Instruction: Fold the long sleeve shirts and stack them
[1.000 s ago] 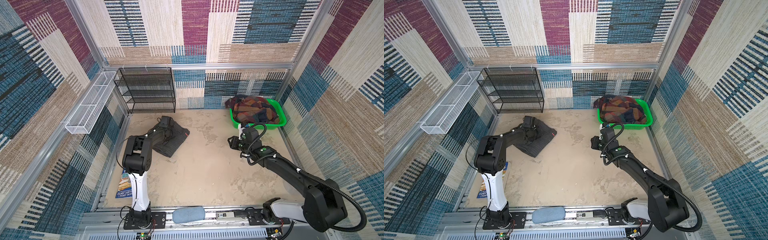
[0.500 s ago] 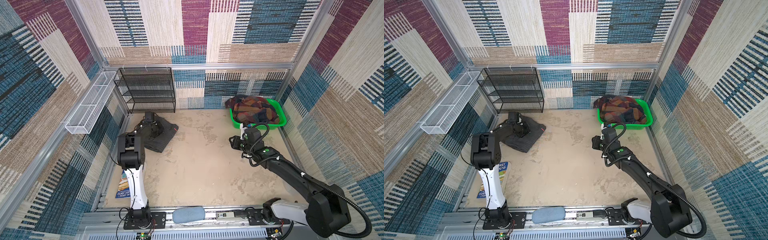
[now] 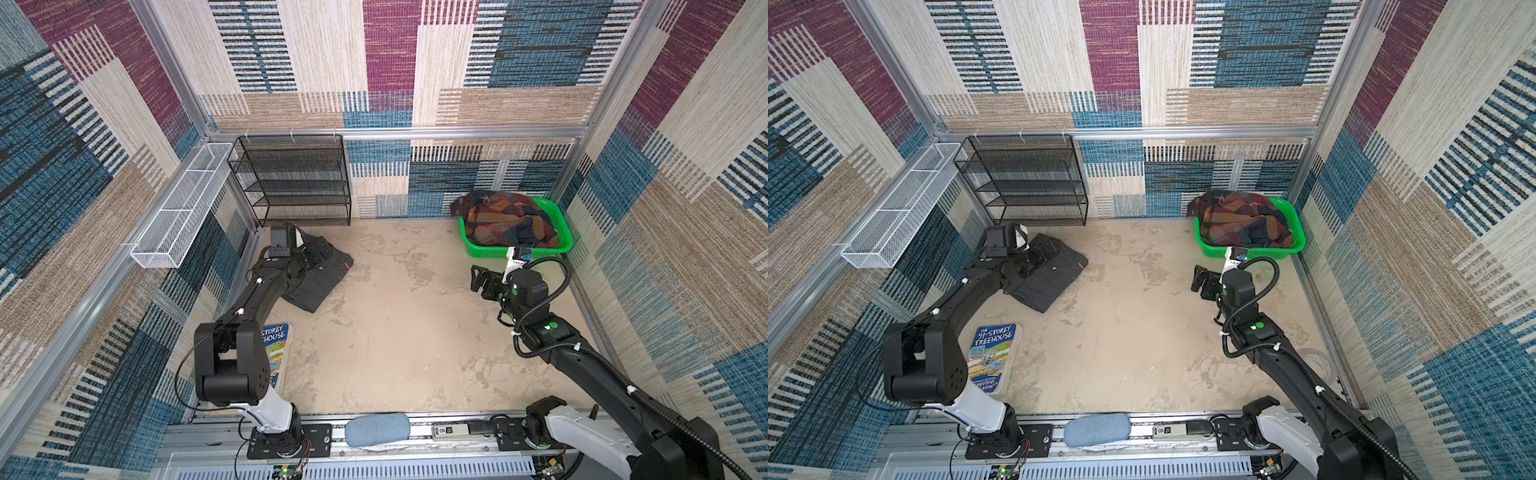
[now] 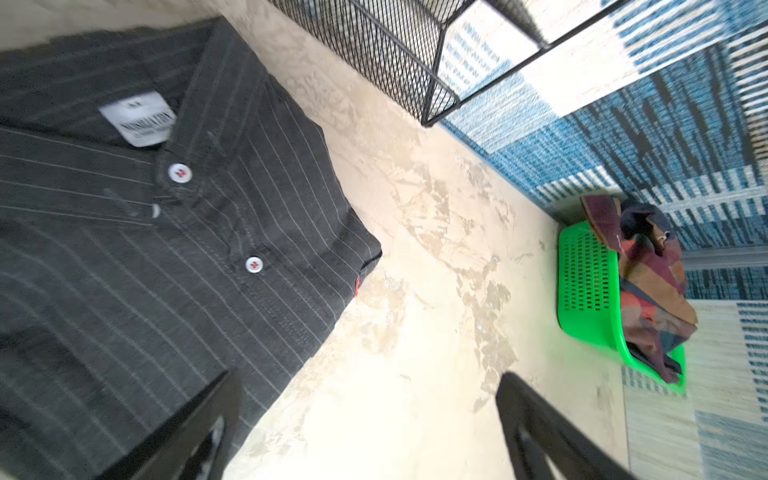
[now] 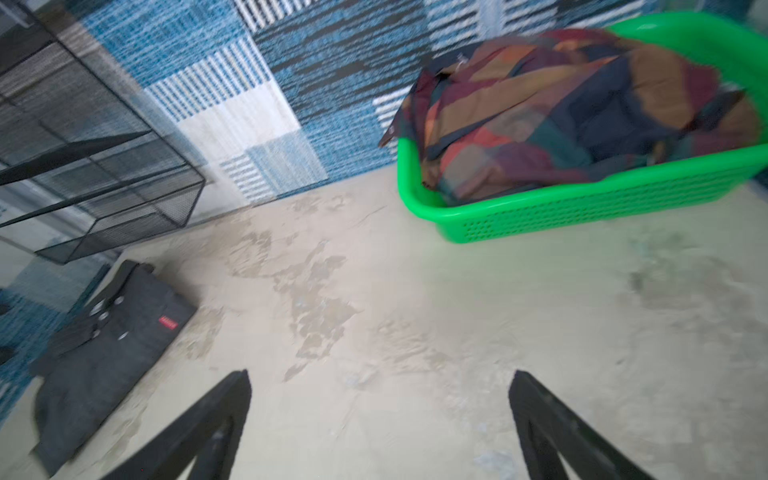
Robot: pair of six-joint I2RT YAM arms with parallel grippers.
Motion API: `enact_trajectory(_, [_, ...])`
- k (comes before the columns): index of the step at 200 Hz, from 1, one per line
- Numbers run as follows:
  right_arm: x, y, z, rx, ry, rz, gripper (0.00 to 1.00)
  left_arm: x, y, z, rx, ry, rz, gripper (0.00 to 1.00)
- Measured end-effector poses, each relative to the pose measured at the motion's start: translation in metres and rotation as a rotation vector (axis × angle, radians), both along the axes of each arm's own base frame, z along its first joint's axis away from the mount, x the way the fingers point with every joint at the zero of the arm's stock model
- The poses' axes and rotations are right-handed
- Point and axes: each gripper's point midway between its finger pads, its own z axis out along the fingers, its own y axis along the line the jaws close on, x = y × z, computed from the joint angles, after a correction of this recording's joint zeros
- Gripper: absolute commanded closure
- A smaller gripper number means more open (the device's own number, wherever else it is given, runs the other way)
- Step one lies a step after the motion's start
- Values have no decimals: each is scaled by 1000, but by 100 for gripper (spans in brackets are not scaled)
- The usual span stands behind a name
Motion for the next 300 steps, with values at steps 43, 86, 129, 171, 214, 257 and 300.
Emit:
enact_trajectory(43, [-16, -44, -30, -138, -54, -151, 0, -69, 33, -7, 193, -46, 93, 1])
enact_trajectory(86, [-16, -64, -50, -265, -76, -216, 0, -97, 74, -42, 444, -67, 196, 1])
enact_trajectory(129, [-12, -70, -89, -374, -33, -212, 0, -78, 84, -79, 597, -76, 143, 1])
enact_trajectory(171, [-9, -89, -91, -386, -93, -250, 0, -61, 82, -105, 639, -145, 100, 1])
enact_trajectory(214, [9, -96, -80, -367, -172, -226, 0, -59, 76, -110, 633, -239, 66, 1])
enact_trajectory(257, [24, -101, -87, -328, -201, -192, 0, -52, 77, -95, 634, -308, 87, 1])
enact_trajectory(300, [25, -92, -91, -312, -233, -139, 0, -51, 76, -93, 634, -318, 90, 1])
